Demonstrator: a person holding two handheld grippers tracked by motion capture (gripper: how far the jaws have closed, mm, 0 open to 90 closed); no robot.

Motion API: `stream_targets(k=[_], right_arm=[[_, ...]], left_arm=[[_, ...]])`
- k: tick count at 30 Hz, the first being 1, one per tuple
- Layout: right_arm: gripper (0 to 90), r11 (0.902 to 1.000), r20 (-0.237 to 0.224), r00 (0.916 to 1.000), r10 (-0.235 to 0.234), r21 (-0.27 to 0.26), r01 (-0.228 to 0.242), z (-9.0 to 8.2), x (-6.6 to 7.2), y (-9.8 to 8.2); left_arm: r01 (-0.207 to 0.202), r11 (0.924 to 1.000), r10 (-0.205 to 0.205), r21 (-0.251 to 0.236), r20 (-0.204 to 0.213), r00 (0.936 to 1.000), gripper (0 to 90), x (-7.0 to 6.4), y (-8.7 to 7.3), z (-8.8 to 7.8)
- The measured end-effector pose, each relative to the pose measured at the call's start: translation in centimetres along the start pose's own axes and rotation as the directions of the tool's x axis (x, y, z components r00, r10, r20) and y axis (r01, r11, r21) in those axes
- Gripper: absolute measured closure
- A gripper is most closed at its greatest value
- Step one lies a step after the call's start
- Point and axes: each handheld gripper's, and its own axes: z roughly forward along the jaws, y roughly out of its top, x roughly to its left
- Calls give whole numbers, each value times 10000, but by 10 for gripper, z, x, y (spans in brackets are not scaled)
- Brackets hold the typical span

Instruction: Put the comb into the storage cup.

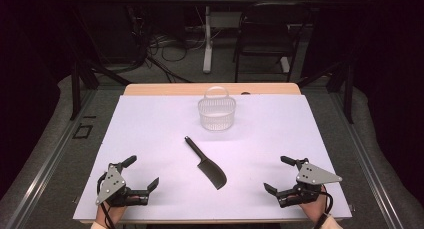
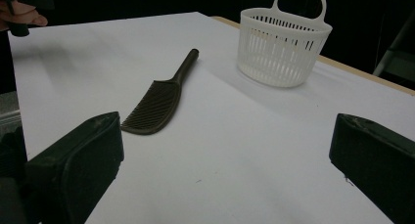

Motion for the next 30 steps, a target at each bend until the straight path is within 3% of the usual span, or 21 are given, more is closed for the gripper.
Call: stream_targets(k=[18, 28, 30], right_arm=[[0, 9999, 54, 9999, -91, 51, 91, 1, -1, 0], [0, 10000, 69, 10000, 7, 88, -8, 1, -1, -1], [0, 9999, 67, 10000, -18, 104, 17, 1, -1, -1]], left_arm=[[-104, 9993, 105, 372, -8, 9999, 2, 3, 4, 5], [-43, 9974, 32, 718, 157, 9999, 2, 3, 7, 14], [145, 9963, -164, 847, 219, 9996, 1, 5, 8, 16]])
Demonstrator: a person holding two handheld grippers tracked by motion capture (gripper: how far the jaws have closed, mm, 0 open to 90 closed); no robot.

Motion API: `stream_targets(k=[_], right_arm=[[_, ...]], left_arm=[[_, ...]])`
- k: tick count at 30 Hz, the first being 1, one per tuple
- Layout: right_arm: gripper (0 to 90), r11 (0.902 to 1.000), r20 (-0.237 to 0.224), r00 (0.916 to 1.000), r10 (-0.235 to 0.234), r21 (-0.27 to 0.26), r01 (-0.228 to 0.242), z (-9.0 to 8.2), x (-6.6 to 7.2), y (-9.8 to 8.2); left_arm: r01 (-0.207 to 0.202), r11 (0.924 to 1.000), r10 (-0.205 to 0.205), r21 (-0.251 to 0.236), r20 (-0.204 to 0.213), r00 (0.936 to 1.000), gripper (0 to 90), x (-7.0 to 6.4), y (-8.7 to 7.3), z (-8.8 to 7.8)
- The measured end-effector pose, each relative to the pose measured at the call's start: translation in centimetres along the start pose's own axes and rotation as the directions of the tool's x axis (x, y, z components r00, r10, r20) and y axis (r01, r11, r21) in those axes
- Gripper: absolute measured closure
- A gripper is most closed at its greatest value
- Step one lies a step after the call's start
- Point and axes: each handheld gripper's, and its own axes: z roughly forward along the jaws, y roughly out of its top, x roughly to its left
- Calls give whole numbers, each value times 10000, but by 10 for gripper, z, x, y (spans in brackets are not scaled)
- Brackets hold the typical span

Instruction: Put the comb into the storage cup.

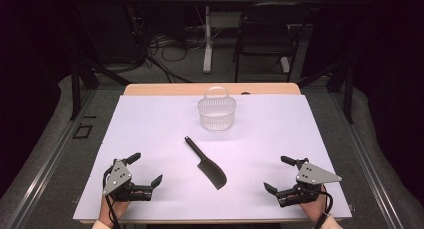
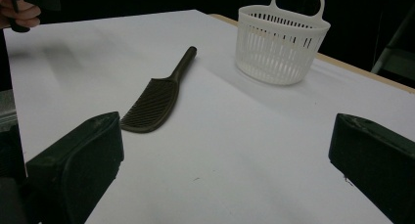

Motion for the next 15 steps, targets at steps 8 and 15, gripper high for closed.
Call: stream_targets(k=[8, 15], right_arm=[[0, 10000, -10, 10000, -25, 22, 25, 0, 0, 0], [0, 10000, -10, 10000, -16, 81, 16, 1, 0, 0]], left_arm=[[23, 10000, -23, 49, -26, 10000, 1, 2, 2, 5], [13, 9999, -13, 102, -43, 10000, 1, 3, 4, 12]])
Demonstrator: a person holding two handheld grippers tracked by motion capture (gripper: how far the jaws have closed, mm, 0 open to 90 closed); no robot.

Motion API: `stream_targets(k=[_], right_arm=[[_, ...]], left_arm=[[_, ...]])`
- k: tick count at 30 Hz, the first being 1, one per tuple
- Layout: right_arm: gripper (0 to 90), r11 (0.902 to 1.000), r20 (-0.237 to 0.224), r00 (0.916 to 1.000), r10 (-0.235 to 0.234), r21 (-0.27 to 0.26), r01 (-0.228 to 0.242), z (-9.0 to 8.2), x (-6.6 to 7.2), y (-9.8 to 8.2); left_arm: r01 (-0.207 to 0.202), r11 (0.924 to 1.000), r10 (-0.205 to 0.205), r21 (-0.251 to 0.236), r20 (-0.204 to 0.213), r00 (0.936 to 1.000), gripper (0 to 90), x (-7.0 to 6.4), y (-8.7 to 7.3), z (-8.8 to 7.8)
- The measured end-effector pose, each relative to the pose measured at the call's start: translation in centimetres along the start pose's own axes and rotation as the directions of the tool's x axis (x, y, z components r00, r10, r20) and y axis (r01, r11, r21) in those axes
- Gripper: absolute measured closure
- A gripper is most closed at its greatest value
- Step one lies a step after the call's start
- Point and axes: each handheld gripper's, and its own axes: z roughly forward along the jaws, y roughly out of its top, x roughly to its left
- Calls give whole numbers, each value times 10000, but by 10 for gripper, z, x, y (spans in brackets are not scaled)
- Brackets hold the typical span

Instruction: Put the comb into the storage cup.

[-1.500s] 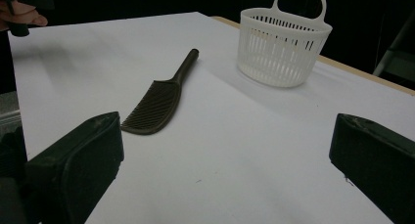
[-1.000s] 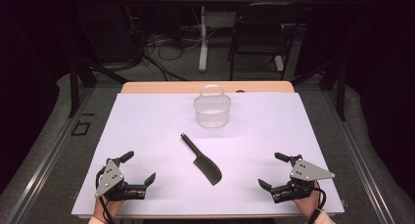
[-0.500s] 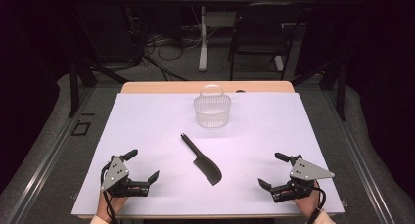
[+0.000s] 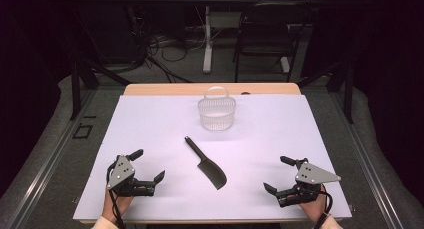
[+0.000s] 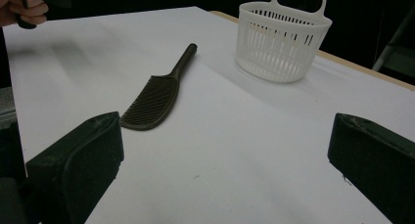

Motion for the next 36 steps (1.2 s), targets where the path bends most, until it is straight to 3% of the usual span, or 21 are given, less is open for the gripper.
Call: stream_targets(k=[5, 23, 36], right_arm=[[0, 10000, -8, 10000, -21, 4, 21, 0, 0, 0], [0, 10000, -9, 10000, 15, 89, -15, 1, -1, -1], [0, 9999, -1, 10000, 53, 128, -53, 2, -1, -1]], left_arm=[[19, 9996, -23, 267, 136, 9999, 1, 0, 2, 10], [-155, 9989, 142, 451, 274, 9995, 1, 0, 12, 39], [-6, 9983, -12, 576, 311, 9995, 1, 1, 18, 53]])
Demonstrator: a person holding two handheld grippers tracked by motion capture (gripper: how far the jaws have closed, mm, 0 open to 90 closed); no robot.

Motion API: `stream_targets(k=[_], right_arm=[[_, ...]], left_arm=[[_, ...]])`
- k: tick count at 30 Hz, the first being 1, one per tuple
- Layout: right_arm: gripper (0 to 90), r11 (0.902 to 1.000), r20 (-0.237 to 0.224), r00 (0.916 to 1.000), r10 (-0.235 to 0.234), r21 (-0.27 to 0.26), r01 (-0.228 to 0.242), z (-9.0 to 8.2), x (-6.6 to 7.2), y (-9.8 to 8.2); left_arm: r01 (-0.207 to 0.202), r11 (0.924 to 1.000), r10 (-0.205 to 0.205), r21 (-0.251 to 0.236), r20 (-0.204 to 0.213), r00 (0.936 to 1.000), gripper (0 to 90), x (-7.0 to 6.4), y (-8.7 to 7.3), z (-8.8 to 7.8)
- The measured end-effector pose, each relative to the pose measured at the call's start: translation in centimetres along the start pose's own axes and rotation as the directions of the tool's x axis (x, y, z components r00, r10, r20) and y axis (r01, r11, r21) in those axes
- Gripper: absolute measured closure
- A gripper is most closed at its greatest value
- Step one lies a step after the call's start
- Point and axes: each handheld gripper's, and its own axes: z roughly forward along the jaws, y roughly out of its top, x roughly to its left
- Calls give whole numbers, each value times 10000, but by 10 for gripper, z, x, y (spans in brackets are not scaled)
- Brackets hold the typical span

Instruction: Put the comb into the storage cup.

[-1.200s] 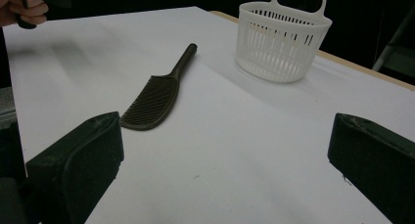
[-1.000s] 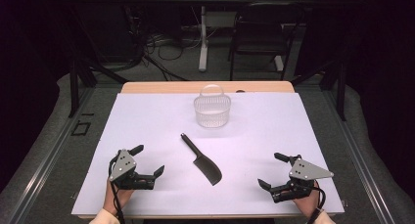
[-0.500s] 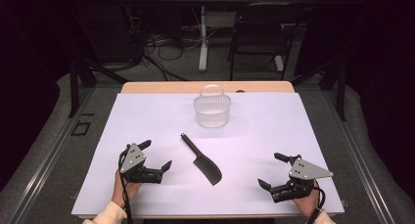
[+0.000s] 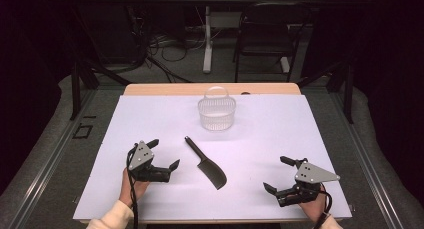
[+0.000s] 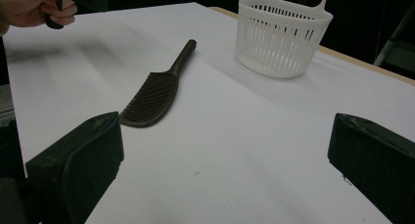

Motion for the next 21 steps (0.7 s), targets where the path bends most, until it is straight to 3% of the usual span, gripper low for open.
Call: stream_targets(k=[21], right_arm=[[0, 10000, 14, 10000, 7, 8, -7, -1, 1, 0]], left_arm=[[-24, 9993, 18, 365, 147, 9999, 3, 1, 13, 31]])
